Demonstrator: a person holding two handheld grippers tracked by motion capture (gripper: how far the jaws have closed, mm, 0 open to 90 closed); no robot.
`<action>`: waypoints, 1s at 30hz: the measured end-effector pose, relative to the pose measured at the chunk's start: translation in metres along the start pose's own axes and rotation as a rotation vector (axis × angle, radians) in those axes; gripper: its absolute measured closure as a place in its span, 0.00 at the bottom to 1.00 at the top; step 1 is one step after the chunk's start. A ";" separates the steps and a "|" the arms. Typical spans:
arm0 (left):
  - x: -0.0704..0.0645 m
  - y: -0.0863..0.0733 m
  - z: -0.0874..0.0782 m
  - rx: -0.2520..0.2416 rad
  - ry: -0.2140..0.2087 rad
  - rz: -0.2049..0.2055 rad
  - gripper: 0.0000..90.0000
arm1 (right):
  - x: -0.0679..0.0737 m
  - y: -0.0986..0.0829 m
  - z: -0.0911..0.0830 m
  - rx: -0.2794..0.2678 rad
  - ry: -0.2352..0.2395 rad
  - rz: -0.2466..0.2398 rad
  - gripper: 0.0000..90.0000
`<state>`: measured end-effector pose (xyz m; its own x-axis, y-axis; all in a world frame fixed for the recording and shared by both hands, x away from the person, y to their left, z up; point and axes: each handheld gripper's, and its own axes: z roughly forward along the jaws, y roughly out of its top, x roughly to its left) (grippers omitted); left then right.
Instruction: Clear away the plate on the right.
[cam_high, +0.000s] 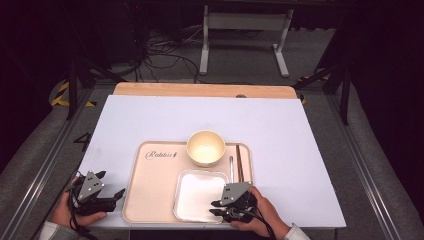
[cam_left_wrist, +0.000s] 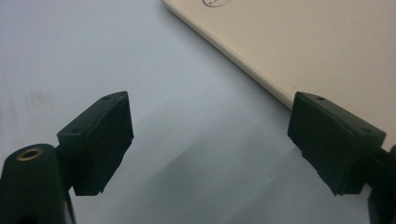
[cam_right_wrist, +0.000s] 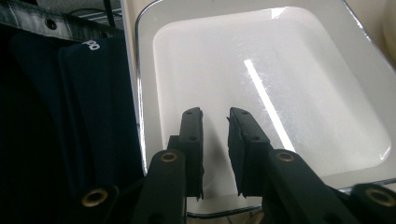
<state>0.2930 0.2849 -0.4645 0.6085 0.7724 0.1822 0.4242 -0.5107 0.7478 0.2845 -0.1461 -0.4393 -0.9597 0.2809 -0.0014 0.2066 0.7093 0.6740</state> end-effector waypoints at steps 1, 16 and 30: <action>0.000 0.000 0.000 -0.002 -0.002 -0.004 0.17 | -0.001 0.000 -0.001 -0.007 -0.005 0.003 0.86; 0.000 0.000 0.003 0.008 -0.007 0.000 0.17 | -0.020 0.002 -0.015 -0.068 -0.089 0.040 0.77; -0.001 0.000 0.003 0.008 -0.013 0.002 0.17 | -0.038 0.003 -0.035 -0.090 -0.214 0.044 0.63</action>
<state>0.2945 0.2832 -0.4664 0.6182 0.7662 0.1756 0.4280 -0.5155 0.7424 0.3145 -0.1774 -0.4111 -0.8858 0.4481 -0.1207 0.2206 0.6354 0.7400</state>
